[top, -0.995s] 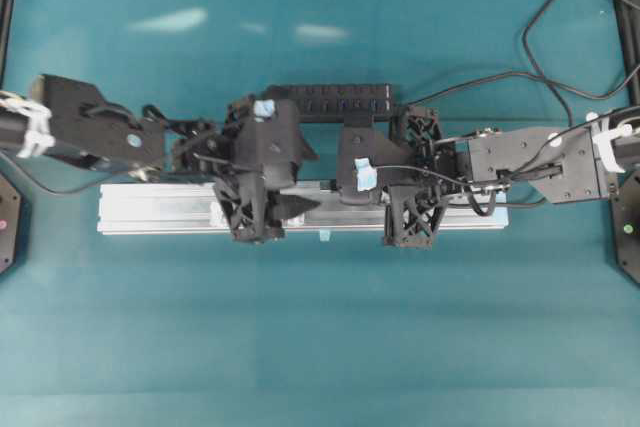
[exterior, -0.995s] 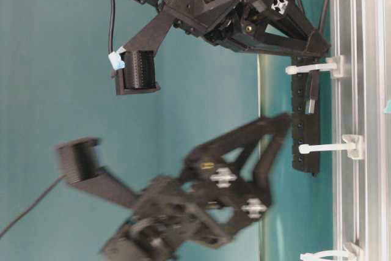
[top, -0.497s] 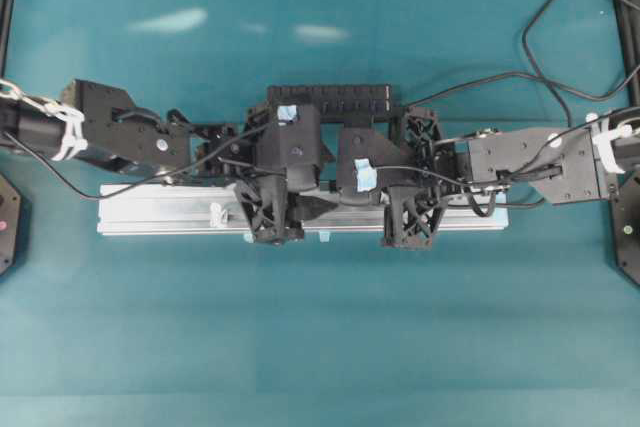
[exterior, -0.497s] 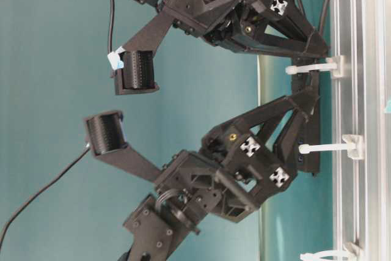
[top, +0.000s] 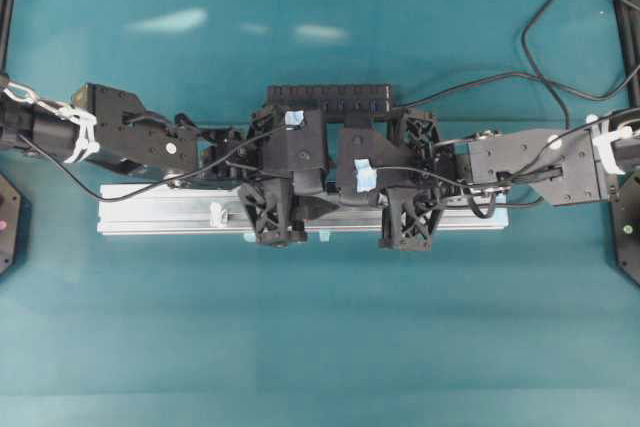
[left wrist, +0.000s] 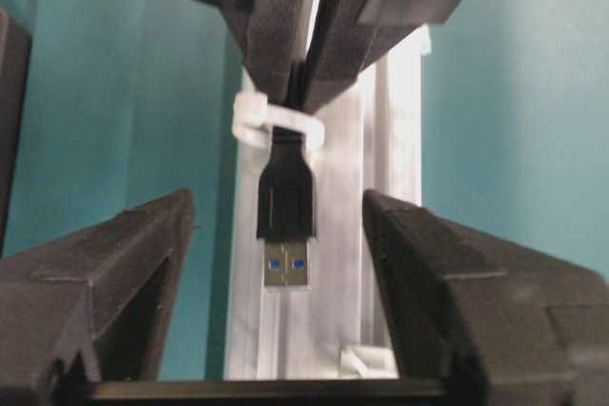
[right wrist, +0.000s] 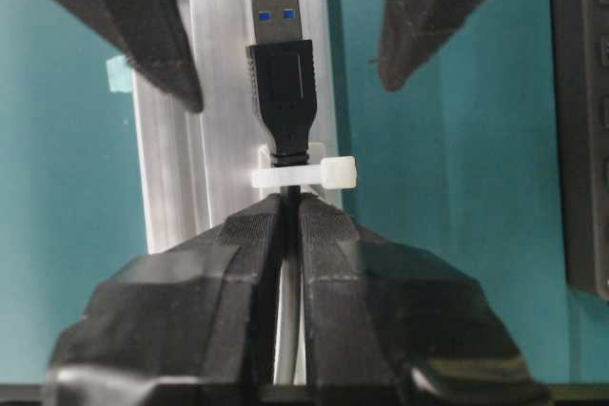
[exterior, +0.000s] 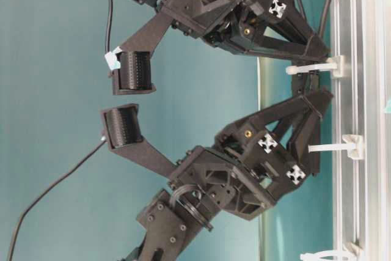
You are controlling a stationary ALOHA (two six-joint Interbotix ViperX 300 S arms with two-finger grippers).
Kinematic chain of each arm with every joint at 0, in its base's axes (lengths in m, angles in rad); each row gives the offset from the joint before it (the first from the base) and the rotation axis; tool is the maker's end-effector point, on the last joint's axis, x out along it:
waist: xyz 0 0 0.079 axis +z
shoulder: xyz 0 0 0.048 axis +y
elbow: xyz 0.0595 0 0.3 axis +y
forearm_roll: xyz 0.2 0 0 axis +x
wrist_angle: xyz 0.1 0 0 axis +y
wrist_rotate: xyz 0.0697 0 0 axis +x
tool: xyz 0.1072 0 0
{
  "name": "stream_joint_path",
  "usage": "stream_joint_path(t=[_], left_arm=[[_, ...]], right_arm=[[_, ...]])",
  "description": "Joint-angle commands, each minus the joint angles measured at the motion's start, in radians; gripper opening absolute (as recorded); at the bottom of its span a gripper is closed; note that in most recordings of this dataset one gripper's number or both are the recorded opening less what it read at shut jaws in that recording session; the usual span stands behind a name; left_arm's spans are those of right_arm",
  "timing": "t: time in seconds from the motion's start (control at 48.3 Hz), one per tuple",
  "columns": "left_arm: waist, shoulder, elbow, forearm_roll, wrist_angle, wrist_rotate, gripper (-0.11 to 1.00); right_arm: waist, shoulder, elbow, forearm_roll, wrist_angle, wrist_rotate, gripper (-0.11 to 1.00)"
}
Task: Pass the USB cable through three rings with both arms.
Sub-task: 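Grasp the plug tip with the left gripper beyond the ring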
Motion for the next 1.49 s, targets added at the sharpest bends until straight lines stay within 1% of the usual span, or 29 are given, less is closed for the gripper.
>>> stream_joint_path(t=[0.0, 0.352, 0.477, 0.58, 0.642, 0.995, 1.181, 1.264, 1.347, 1.409, 1.471], left_arm=[[-0.003, -0.006, -0.006, 0.002, -0.005, -0.003, 0.67], [-0.003, 0.003, -0.012, 0.002, -0.009, -0.005, 0.52], [-0.003, 0.003, -0.014, 0.002, -0.011, -0.005, 0.40], [-0.005, 0.005, -0.014, 0.002, -0.012, 0.000, 0.28], [-0.009, 0.003, -0.014, 0.002, -0.018, 0.003, 0.23], [-0.014, -0.021, -0.002, 0.002, -0.025, 0.006, 0.23], [-0.014, -0.037, 0.003, 0.002, -0.012, 0.006, 0.23], [-0.014, -0.044, 0.002, 0.002, 0.009, 0.006, 0.23], [-0.014, -0.058, 0.002, 0.002, 0.035, 0.006, 0.23], [-0.014, -0.066, 0.002, 0.002, 0.054, 0.006, 0.23], [-0.014, -0.075, 0.002, 0.002, 0.077, 0.006, 0.23]], right_arm=[[0.005, -0.014, -0.006, 0.002, -0.008, 0.014, -0.09], [0.009, -0.014, -0.005, 0.002, -0.008, 0.017, -0.09], [0.011, -0.014, -0.006, 0.002, -0.008, 0.017, -0.09], [0.009, -0.014, -0.005, 0.002, -0.008, 0.017, -0.09], [0.011, -0.014, -0.006, 0.002, -0.008, 0.017, -0.09], [0.015, -0.015, 0.000, 0.002, 0.017, 0.018, -0.08], [0.015, -0.017, 0.000, 0.002, 0.043, 0.020, -0.05], [0.017, -0.017, 0.000, 0.002, 0.067, 0.025, 0.00], [0.017, -0.017, 0.000, 0.002, 0.086, 0.035, 0.09], [0.018, -0.017, 0.000, 0.002, 0.092, 0.046, 0.22], [0.025, -0.021, -0.002, 0.002, 0.094, 0.055, 0.39]])
